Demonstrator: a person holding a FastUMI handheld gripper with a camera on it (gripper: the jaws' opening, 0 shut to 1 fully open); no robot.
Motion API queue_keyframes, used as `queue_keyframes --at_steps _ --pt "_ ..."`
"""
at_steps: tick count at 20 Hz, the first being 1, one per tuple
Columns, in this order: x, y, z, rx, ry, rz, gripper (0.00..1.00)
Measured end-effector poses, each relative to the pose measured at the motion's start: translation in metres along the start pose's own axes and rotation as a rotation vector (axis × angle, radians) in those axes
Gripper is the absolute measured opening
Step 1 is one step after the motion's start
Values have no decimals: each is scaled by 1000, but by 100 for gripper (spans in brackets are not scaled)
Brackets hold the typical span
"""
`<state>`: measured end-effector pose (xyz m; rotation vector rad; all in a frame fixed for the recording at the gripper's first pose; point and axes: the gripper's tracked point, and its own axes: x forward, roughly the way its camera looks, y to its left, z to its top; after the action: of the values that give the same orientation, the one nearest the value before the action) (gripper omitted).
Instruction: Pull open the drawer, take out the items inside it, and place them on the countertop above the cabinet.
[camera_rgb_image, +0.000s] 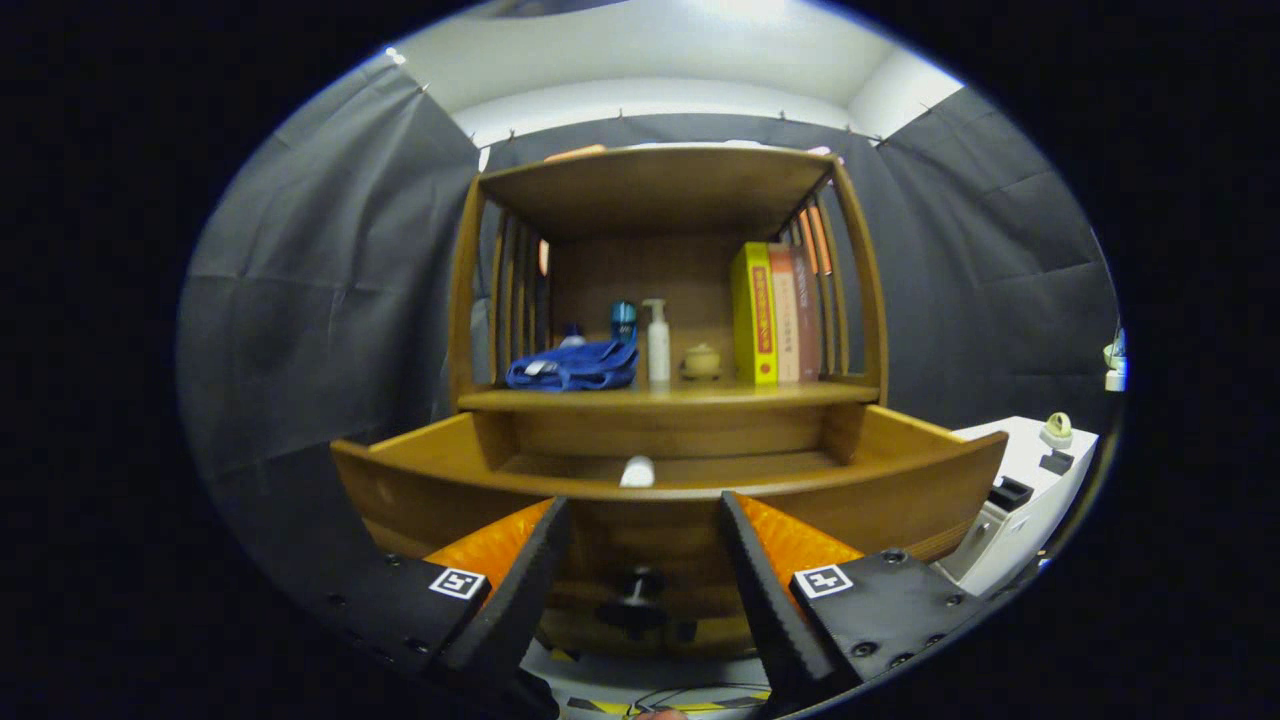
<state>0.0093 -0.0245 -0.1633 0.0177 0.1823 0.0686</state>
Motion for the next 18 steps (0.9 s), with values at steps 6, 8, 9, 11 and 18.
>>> queue_keyframes --at_steps 6,8,9,11,18 --pt "40 -32 105 -94 -105 -32 97" --pt "68 -25 128 -87 -74 -1 98" --pt "83 -22 139 -78 -59 14 98" --pt "114 -20 149 -89 -3 14 98" --pt "180 32 60 -151 473 122 99"
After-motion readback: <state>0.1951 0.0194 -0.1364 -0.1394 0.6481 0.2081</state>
